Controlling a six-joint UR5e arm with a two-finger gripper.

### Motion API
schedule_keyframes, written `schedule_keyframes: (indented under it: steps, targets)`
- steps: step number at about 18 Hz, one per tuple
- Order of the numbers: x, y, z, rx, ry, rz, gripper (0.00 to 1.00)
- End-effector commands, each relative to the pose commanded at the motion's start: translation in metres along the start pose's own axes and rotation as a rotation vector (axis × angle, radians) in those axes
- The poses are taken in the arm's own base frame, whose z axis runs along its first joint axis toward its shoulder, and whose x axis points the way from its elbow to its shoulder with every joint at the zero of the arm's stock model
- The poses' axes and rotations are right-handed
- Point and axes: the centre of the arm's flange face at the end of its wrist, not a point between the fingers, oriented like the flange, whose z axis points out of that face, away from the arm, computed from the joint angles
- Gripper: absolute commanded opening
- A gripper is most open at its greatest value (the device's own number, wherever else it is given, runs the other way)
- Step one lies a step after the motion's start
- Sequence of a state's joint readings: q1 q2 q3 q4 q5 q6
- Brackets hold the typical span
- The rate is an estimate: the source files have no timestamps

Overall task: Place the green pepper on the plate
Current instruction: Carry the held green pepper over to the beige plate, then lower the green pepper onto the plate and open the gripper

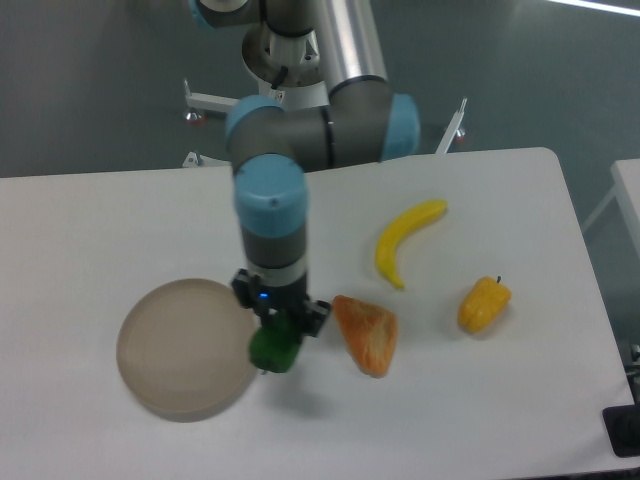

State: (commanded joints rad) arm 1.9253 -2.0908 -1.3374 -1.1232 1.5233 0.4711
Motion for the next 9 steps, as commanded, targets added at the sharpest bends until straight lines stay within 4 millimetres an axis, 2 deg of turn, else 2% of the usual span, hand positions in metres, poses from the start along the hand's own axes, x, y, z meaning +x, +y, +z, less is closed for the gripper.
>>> schedule_keyframes:
  steps: [3, 5, 9]
  targets:
    - [0.030, -0.001, 0.016, 0.003, 0.006, -0.020, 0.34]
    - [0.041, 0.001, 0.025, -0.015, 0.016, -0.018, 0.34]
    - [0.051, 0.013, 0.046, -0.058, 0.034, -0.008, 0.34]
